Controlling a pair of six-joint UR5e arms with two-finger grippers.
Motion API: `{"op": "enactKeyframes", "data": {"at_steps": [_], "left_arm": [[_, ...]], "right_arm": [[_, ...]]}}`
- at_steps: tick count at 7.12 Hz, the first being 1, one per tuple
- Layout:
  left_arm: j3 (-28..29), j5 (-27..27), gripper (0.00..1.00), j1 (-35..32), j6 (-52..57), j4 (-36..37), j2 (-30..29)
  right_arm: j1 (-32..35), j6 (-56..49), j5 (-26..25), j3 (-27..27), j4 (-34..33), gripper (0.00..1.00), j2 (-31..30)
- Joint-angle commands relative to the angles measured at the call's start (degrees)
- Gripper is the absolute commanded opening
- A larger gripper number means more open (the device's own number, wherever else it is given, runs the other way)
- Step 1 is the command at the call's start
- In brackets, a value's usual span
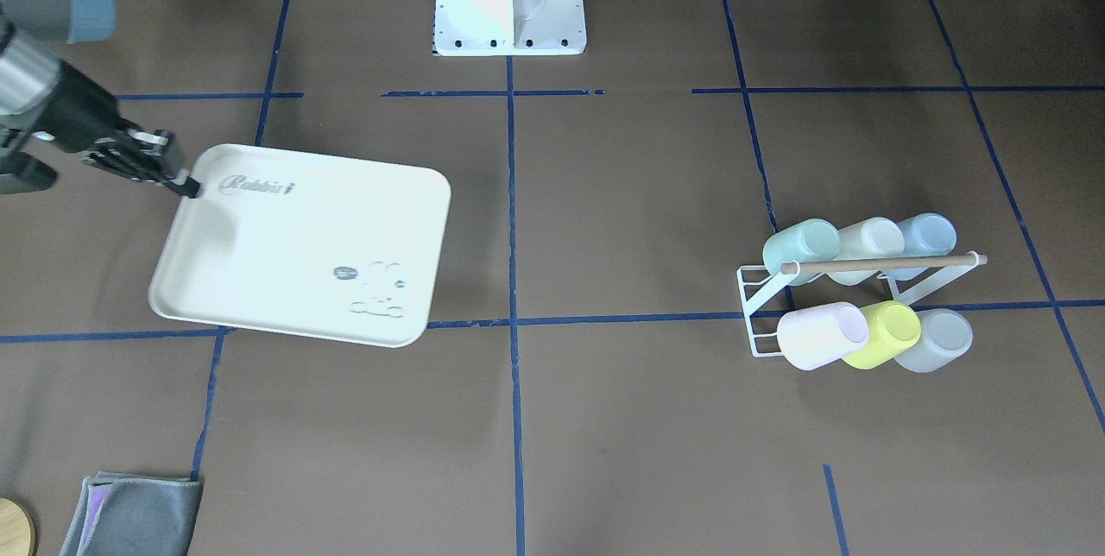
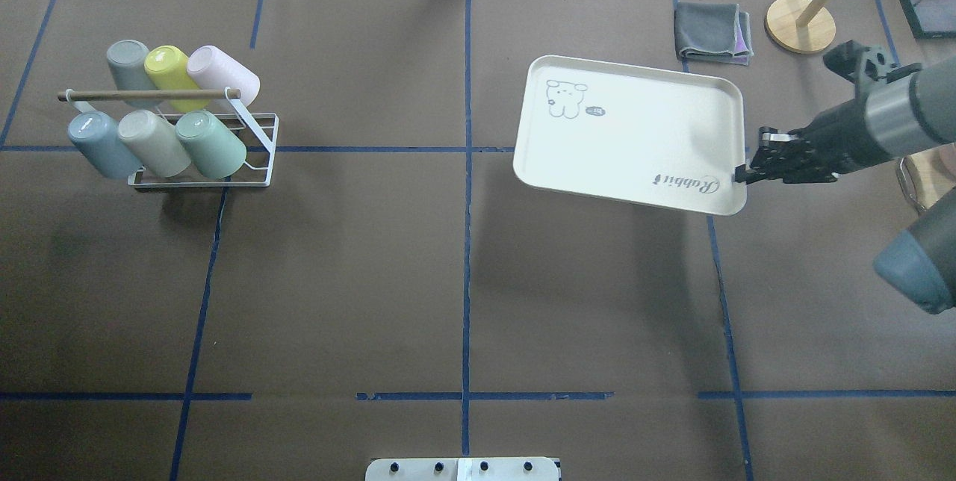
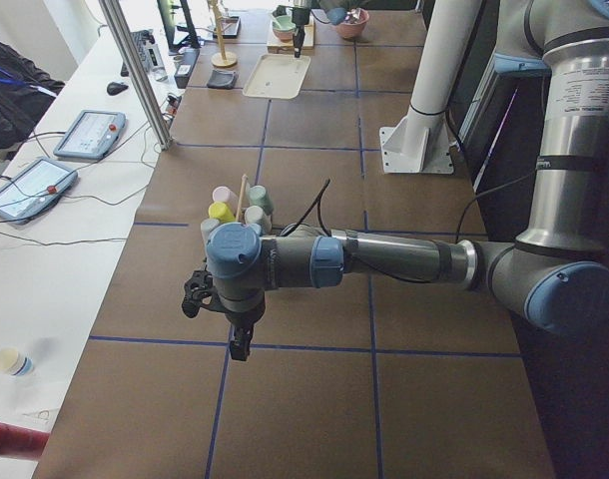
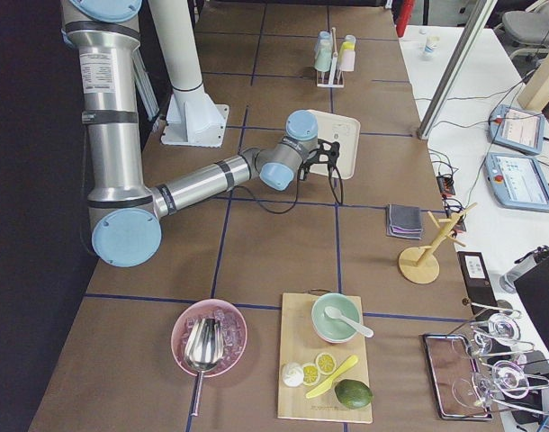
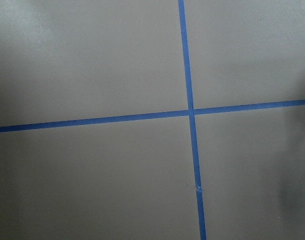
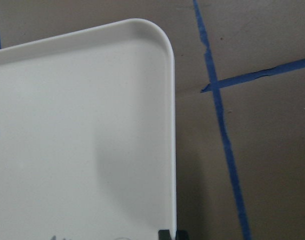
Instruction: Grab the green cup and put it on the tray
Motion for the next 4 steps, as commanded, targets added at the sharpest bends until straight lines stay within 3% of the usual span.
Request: {"op": "enactKeyframes", "data": {"at_steps": [1,3,4], "left_arm": [[0.0,0.0,1.0,0.0,0.0,0.0,0.0],[-0.4,0.0,1.0,0.0,0.0,0.1,0.2],[-0.5,0.0,1.0,0.0,-0.1,0.2,0.2]], "right_arm": [[-13.5,10.7,-13.4,0.3,-0.1,0.0,5.2],[-21.5,12.4,-20.4,-0.3,-2.9,0.0,9.4],[-22.6,12.4,-20.8,-0.3,-5.5,0.0,11.0]]}}
